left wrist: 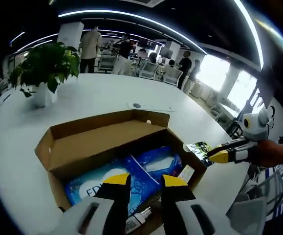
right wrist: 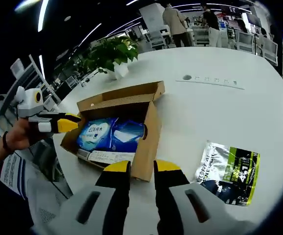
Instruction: Operate the shoe box by opening the lid, removing the specified soft item, and placing it in the target area until the item is outside and the box remains undamaged.
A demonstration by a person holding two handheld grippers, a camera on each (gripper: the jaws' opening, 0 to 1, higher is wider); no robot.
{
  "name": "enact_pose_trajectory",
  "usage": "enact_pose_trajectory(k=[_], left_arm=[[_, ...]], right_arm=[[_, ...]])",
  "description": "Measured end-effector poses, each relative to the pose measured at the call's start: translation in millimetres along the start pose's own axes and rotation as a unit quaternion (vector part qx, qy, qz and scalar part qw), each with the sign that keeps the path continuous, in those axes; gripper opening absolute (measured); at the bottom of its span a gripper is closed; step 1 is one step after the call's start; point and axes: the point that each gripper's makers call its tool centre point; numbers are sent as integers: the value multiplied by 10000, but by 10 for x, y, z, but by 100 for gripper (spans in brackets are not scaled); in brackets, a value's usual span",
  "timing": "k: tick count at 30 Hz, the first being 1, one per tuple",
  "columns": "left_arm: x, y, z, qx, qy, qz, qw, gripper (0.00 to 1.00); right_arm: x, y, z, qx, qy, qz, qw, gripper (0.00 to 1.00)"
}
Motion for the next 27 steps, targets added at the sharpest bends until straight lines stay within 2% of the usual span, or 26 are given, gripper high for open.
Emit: enact_pose_trajectory(k=[15,27], left_arm=[[-86,-404,144,-11,90,-136,9999,27],[-74,-586,236,177,118,-115,9997,29]], right_arm=[[377,-256,-86,-153,-191,-227,9994,18],[723,-433,-144,-247,-336,-393,9984,18]])
Point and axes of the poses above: the point that each gripper's makers call its tool centre point, and the gripper's own axes: x roughly forward along the fingers, y roughly to its right, z roughly out of its underside, and after that the axes turned 12 degrees about -z, right-handed
